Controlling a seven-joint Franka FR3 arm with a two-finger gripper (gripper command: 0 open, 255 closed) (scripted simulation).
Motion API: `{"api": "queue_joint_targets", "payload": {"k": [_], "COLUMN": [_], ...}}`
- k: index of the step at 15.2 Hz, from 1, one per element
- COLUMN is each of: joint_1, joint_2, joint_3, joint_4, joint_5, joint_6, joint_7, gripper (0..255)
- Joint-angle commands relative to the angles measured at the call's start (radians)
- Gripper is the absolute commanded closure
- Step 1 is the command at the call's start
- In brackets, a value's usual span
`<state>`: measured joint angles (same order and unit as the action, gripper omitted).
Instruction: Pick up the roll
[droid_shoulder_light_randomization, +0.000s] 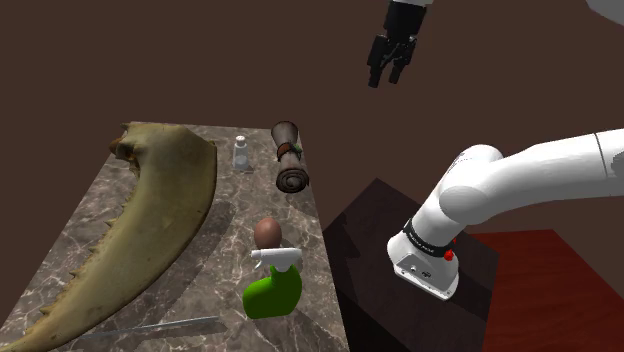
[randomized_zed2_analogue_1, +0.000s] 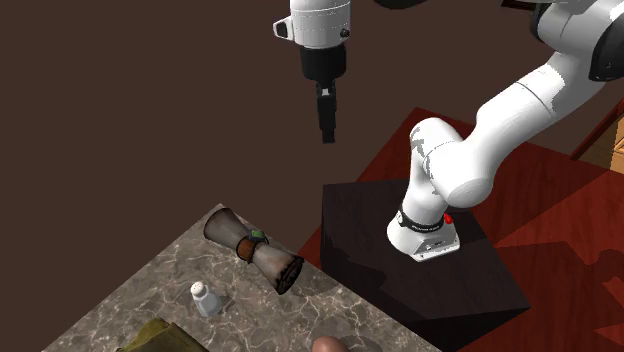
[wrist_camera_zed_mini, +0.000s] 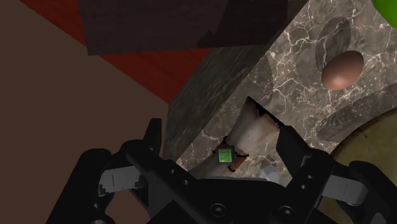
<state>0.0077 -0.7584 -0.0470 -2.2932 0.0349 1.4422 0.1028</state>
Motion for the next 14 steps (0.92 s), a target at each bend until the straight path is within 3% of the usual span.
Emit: {"api": "queue_joint_targets", "payload": {"k": [1,14], "joint_1": [0.000,-0.032], "joint_2": [0.000,0.274], "joint_3": [0.000,0.107], "joint_4": [0.000,-0.156], "joint_5": [0.000,0.092], "joint_6": [0.000,0.483], "joint_7": [0.000,0.262], "gripper": [0,0]}}
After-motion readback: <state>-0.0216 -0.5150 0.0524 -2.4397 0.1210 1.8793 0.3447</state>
